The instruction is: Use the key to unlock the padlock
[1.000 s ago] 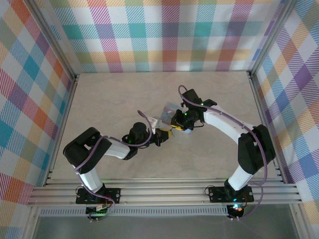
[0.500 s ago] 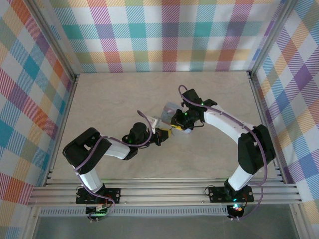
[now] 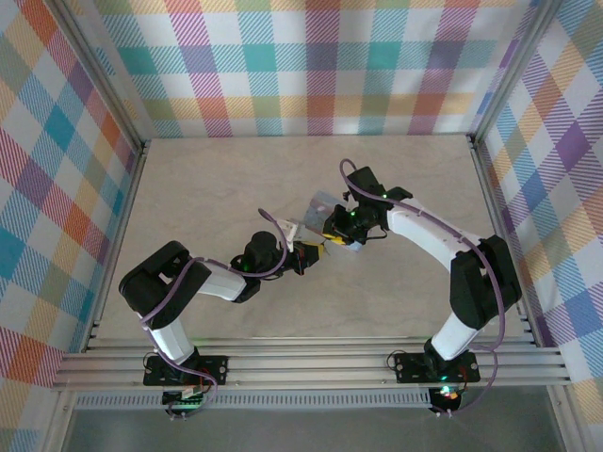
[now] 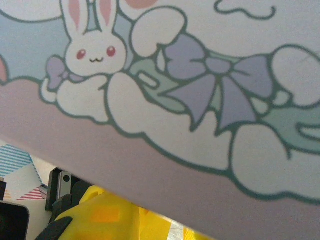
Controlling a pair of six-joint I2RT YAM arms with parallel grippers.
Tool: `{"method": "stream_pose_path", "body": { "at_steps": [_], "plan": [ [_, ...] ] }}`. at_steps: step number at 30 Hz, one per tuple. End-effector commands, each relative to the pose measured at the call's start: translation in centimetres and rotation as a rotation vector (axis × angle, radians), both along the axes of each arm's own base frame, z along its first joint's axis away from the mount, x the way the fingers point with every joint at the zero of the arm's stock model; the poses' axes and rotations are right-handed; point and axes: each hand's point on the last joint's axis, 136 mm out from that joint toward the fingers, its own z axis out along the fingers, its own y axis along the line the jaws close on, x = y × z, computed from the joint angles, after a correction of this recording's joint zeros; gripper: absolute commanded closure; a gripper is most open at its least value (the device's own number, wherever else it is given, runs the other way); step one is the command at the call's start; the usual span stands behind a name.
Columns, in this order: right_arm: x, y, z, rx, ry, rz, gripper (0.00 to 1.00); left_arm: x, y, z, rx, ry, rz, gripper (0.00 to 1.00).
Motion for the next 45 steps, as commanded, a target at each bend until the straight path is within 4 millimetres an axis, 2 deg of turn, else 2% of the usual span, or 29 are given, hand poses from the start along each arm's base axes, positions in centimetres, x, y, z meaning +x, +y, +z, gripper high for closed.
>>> {"method": "stream_pose_path", "body": {
  "at_steps": [1, 11, 21, 33, 45],
  "plan": [
    [-1.0, 0.5, 0.2, 0.040, 0.037, 0.033, 1.00, 0.8, -0.4, 3.1, -0.087, -0.097, 0.003, 1.00],
    [-1.7, -0.4, 0.7, 0.008, 0.053, 0.092, 1.00, 1.5, 0.6, 2.5, -0.003, -0.146, -0.009, 1.00],
    [-1.5, 0.0, 0.5, 0.027, 0.067, 0.074, 1.00, 1.7, -0.5, 2.2, -0.127, -0.077, -0.034, 1.00],
    [-1.3, -1.0, 0.5, 0.027, 0.056, 0.045, 1.00, 1.8, 0.6, 1.5, -0.174, -0.047, -0.014, 1.00],
    [-1.0, -0.7, 0.5, 0.063, 0.074, 0.044, 1.00, 1.6, 0.7, 0.8, -0.160, -0.043, -0.018, 1.00]
  ]
}}
